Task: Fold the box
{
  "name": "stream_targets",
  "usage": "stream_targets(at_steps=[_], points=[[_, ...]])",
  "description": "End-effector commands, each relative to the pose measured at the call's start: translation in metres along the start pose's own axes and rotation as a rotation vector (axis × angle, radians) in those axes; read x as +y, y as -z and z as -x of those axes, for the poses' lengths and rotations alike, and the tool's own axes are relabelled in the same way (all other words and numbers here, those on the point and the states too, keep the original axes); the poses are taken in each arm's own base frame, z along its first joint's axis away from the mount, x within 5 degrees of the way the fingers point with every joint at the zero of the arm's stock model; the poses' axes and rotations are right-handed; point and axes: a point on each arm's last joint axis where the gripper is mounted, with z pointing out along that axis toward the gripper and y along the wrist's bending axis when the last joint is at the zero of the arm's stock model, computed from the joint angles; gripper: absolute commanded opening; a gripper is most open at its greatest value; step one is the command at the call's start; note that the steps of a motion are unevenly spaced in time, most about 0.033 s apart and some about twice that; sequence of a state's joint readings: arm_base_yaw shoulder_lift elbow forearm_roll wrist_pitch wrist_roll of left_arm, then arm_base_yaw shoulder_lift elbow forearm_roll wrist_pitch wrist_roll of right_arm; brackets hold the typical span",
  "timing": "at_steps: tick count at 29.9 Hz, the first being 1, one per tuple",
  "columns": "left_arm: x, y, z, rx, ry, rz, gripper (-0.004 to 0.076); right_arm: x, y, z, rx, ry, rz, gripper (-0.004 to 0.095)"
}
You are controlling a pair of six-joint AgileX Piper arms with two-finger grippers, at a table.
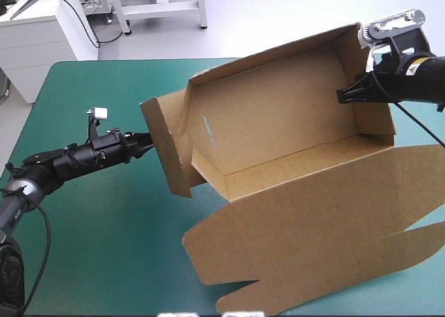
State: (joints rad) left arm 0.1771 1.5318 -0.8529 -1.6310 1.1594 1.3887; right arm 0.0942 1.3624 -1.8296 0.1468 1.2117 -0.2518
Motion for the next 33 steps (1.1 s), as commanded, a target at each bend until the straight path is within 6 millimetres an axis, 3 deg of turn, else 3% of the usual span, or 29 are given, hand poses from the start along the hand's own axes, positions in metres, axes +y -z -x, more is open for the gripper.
stream_targets(at_steps=[1,4,6,12,21,33], points=[[-0.027,0.006,0.019,-0.091,-0.011,-0.169,0.0340,0.001,0.022,0.010,-0.138,-0.025,-0.008,-0.0019],[-0.028,0.005,0.018,-0.076,-0.011,-0.168,0.0623,0.001,0.022,0.011,-0.144,-0.026,-0.009,-0.0019],[-0.027,0.005,0.017,-0.068,0.000,-0.167,0.0726,0.001,0.022,0.011,-0.148,-0.030,-0.010,-0.0019],[-0.031,0.006,0.018,-0.076,0.000,-0.172,0.0729,-0.001,0.010,0.015,-0.153,-0.060,-0.011,-0.0017],[-0.052,0.014,0.025,-0.110,-0.065,-0.190,0.0729,-0.008,-0.043,0.021,-0.105,-0.128,0.001,-0.0007],[-0.088,0.008,0.052,-0.120,-0.166,-0.269,0.0729,0.041,-0.080,0.040,-0.197,-0.078,-0.010,-0.0005]])
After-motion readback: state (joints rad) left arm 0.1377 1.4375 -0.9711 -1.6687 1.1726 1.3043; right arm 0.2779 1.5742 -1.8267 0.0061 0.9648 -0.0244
